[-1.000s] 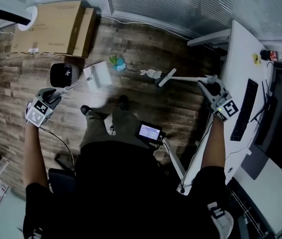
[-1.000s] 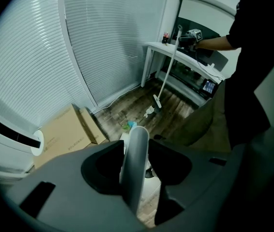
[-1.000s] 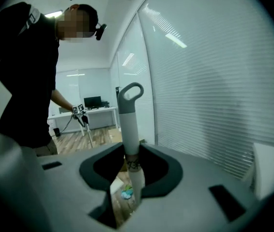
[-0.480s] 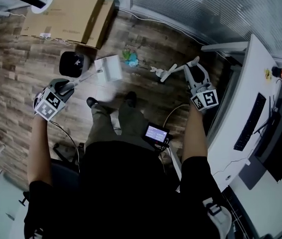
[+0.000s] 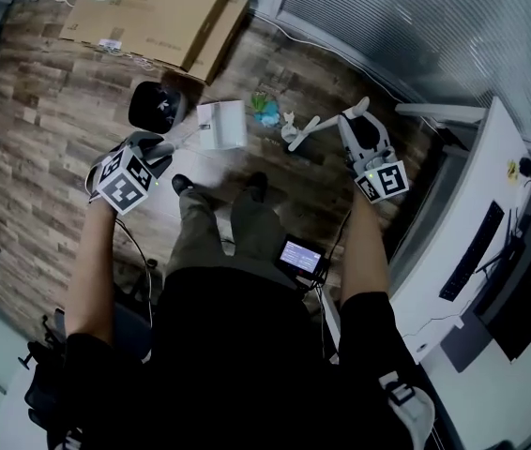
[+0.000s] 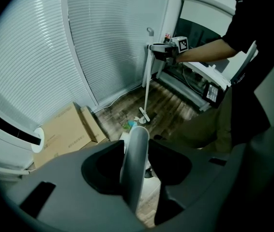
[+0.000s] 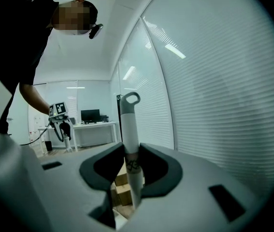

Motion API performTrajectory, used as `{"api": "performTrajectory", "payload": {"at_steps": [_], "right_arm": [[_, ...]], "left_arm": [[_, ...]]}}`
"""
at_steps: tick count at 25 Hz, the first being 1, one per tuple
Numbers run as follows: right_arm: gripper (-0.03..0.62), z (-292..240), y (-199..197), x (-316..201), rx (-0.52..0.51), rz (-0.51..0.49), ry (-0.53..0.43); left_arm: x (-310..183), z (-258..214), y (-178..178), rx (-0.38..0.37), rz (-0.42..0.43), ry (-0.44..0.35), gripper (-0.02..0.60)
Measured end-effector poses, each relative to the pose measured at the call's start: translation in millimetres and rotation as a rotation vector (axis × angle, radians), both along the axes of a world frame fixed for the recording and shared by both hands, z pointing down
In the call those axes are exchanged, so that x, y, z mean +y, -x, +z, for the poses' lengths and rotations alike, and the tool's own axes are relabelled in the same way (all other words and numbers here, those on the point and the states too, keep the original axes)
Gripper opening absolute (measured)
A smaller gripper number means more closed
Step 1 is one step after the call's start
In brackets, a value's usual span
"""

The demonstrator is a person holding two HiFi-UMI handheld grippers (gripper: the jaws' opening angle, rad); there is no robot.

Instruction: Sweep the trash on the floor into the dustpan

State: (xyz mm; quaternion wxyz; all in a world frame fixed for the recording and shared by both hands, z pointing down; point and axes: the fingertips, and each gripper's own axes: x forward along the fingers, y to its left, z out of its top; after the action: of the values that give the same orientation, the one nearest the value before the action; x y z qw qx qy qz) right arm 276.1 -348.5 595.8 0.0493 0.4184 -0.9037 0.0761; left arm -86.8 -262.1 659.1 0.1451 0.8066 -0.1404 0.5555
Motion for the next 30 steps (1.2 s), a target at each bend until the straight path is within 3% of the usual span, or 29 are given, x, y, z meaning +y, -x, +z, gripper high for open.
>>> {"api": "performTrajectory", "payload": {"at_steps": [9,20,30], "right_arm": [[0.100,-2.2,83.7,-10.0,-0.002,-0.193,-0.031],[0.098,-3.8,171.6,-6.0,-0.044,-0.455,-0.080],[0.101,-11.2,248.1,27.6,-0.182,-0.698,-0.070]], "left_arm": [[11.0,-0.9,0.6,0.005,-0.071,0.030,0.144],[9.9,-1.4,-7.8,0.021,-0.052,0.038,0.143],[5.5,-1.1,-5.9,0.025,-0.050,0.034,0.143]]}}
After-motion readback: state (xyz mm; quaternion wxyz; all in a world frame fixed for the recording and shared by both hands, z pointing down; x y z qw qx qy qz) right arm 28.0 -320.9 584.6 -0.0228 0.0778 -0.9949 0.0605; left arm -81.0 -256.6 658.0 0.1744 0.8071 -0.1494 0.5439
